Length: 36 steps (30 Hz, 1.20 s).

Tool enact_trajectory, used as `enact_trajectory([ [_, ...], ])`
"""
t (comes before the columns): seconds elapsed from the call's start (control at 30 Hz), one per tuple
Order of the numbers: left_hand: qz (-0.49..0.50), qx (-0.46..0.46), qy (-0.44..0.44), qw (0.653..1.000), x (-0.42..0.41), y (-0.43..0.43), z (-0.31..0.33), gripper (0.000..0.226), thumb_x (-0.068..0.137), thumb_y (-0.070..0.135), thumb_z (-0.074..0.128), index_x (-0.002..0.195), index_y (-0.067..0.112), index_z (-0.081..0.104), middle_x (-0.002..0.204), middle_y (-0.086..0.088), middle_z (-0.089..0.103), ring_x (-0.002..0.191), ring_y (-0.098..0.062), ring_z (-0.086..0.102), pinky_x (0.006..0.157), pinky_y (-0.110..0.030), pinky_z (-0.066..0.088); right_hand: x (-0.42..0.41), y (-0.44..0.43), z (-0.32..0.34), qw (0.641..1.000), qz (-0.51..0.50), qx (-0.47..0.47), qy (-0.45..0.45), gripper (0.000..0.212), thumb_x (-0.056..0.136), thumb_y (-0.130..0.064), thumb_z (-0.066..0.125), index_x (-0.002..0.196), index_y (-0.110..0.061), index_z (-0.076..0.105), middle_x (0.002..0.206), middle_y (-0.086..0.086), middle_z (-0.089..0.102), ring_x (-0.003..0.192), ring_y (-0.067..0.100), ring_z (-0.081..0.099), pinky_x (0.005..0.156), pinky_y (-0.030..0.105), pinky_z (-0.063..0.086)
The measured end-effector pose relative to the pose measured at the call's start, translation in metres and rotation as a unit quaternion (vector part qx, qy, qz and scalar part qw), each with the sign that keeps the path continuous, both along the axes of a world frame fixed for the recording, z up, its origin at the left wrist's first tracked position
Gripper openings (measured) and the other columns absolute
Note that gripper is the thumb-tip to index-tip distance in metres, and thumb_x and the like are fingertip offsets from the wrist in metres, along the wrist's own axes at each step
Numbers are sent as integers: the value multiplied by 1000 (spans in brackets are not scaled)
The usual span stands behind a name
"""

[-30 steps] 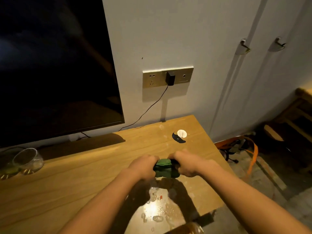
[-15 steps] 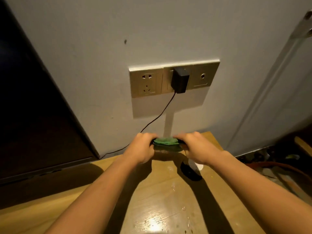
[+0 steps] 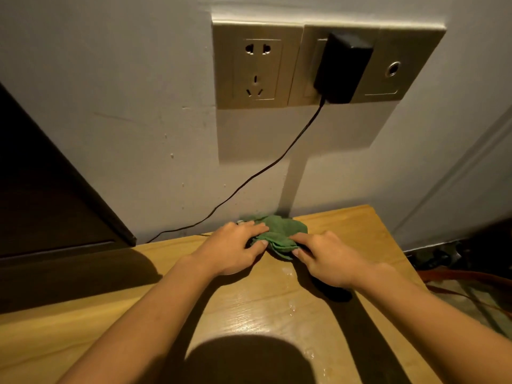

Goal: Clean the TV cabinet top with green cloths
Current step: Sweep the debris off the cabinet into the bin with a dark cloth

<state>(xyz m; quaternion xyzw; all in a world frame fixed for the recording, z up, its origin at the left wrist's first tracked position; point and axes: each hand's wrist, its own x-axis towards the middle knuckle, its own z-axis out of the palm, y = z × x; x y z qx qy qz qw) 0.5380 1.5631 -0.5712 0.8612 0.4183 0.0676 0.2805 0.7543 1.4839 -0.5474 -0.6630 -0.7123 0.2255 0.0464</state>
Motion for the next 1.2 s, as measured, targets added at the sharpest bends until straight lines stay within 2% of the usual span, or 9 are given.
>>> enact_trajectory([
  [0.1, -35, -22, 1, 999, -5, -3, -5, 47, 101, 47, 40, 147, 36, 39, 156, 14, 31, 145, -7, 20, 111, -24, 14, -1, 1, -2, 1000, -28, -6, 3, 33, 101, -36, 48, 132, -30, 58, 123, 3, 69, 113, 26, 59, 94, 36, 47],
  [0.3, -58, -70, 14, 996, -9, 0, -9, 46, 103, 43, 37, 148, 34, 37, 157, 19, 22, 147, -3, 7, 109, -20, 1, -9, -8, -10, 995, -80, -15, 53, 38, 101, -38, 50, 137, -31, 57, 145, -2, 54, 137, 16, 41, 94, 8, 20],
  [0.4, -55, -76, 32, 995, -12, -5, -9, 45, 103, 41, 37, 148, 34, 37, 157, 17, 21, 147, -8, 7, 117, -27, 1, -14, -12, -8, 993, -104, -15, 50, 33, 100, -38, 49, 131, -35, 62, 131, -1, 65, 125, 25, 53, 94, 23, 36],
  [0.5, -48, -70, 34, 996, -16, -18, -11, 43, 104, 37, 35, 147, 32, 38, 153, 21, 20, 141, 3, 6, 111, -18, -5, -22, -23, -7, 992, -119, -8, 37, 29, 99, -39, 49, 122, -40, 65, 115, 3, 71, 111, 31, 58, 83, 28, 41],
  [0.63, -32, -47, 82, 995, -23, -39, -11, 48, 99, 45, 32, 145, 38, 39, 158, 9, 27, 146, -9, 19, 114, -37, 13, -36, -47, -1, 994, -112, -8, 1, 28, 99, -37, 48, 120, -35, 67, 113, 9, 72, 109, 37, 59, 86, 38, 45],
  [0.77, 10, -51, 90, 995, -33, -83, -8, 49, 96, 51, 29, 144, 45, 38, 158, 12, 27, 145, -12, 22, 94, -33, 10, -47, -82, 4, 993, -117, -21, 17, 29, 99, -36, 49, 121, -32, 67, 112, 9, 72, 109, 35, 60, 89, 39, 49],
  [0.9, 23, -49, 123, 991, -45, -125, -4, 51, 96, 51, 27, 145, 43, 36, 159, 9, 27, 144, -16, 23, 82, -31, 6, -61, -119, 5, 991, -121, -52, 37, 28, 99, -36, 47, 118, -32, 68, 105, 7, 72, 103, 31, 62, 90, 43, 51],
  [1.03, 46, -53, 116, 991, -71, -172, 1, 47, 99, 50, 29, 145, 44, 37, 159, 9, 28, 145, -17, 22, 87, -33, 7, -84, -159, 3, 990, -91, -80, 66, 24, 101, -35, 45, 105, -27, 68, 88, 3, 67, 92, 28, 62, 84, 42, 51],
  [1.2, 68, -58, 125, 988, -109, -196, 1, 46, 100, 52, 26, 145, 46, 35, 158, 9, 28, 146, -17, 20, 97, -38, 7, -114, -172, 3, 994, -58, -70, 54, 27, 100, -37, 45, 112, -28, 68, 95, 6, 69, 94, 28, 62, 84, 40, 51],
])
